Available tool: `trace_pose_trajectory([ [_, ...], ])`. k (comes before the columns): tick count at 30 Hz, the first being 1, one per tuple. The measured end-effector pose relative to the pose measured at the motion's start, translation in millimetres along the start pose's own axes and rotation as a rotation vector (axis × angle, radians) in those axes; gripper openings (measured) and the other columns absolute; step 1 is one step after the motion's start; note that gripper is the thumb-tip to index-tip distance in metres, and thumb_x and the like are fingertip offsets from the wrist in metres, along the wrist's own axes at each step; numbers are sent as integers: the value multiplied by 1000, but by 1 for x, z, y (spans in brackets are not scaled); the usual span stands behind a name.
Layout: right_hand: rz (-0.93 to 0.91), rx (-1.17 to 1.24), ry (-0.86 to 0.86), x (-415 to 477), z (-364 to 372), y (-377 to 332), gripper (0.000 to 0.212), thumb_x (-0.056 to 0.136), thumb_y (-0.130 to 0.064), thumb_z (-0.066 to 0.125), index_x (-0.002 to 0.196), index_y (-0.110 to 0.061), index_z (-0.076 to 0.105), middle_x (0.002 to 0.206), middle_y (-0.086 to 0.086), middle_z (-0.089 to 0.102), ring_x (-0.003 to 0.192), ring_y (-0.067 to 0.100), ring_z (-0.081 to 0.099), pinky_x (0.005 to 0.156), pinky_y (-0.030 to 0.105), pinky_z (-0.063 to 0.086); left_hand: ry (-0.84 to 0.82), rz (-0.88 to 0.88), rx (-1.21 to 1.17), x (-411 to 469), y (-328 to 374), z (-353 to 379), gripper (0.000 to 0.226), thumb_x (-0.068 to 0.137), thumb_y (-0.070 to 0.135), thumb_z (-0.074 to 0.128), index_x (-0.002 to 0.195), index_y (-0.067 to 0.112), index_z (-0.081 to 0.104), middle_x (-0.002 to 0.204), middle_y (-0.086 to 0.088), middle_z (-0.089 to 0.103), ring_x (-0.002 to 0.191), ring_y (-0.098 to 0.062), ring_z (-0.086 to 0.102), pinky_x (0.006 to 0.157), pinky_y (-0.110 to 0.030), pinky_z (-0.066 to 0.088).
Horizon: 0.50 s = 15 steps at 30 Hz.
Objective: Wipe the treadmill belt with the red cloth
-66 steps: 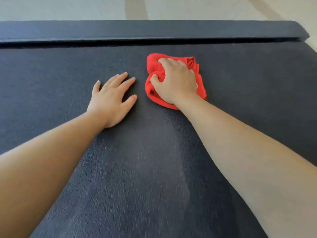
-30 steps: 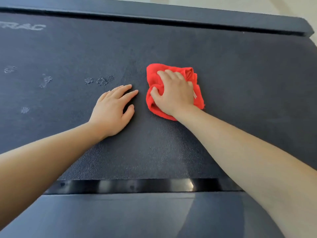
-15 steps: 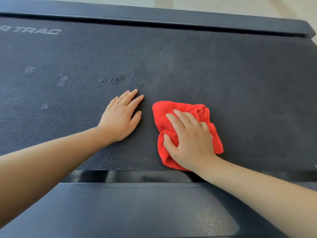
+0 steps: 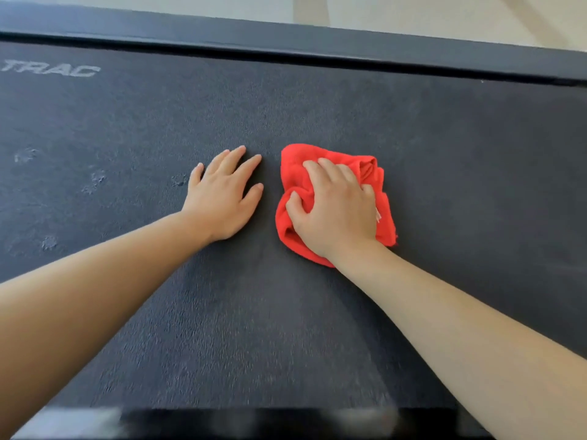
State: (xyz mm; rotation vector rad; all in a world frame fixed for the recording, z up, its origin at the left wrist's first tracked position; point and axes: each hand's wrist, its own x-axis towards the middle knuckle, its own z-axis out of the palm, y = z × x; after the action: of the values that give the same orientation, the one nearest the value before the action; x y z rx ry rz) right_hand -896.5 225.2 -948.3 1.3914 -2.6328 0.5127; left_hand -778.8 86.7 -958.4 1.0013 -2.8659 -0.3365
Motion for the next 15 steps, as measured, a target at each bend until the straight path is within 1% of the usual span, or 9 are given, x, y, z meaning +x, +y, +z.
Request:
trace_pose_trajectory([
  [3, 40, -19, 20, 44, 11, 8, 49, 83, -47, 43, 125, -22, 50, 126, -4, 54, 119, 21, 45, 83, 43, 38, -3, 10, 22, 47, 0, 2, 53, 93, 49, 29, 145, 38, 22, 156, 2, 14, 144, -19, 8, 111, -55, 4],
  [7, 68, -9, 30, 104, 24, 22, 47, 83, -47, 43, 123, -22, 51, 121, -4, 56, 117, 23, 46, 82, 43, 38, 18, -33, 21, 114, 0, 0, 50, 94, 50, 28, 143, 42, 23, 156, 2, 14, 144, -16, 8, 112, -55, 4],
  [11, 57, -17, 36, 158, 37, 34, 48, 83, -48, 44, 122, -21, 51, 120, -2, 57, 117, 25, 46, 83, 43, 38, 80, -34, 35, 122, -5, 8, 52, 90, 54, 27, 141, 45, 23, 156, 5, 16, 143, -13, 8, 112, -54, 5],
  [15, 45, -17, 22, 210, 46, 37, 47, 84, -48, 42, 121, -19, 51, 121, 0, 57, 117, 28, 46, 84, 45, 40, 98, -34, 26, 123, -7, 9, 52, 89, 54, 28, 141, 47, 23, 155, 7, 17, 143, -12, 9, 112, -54, 5],
])
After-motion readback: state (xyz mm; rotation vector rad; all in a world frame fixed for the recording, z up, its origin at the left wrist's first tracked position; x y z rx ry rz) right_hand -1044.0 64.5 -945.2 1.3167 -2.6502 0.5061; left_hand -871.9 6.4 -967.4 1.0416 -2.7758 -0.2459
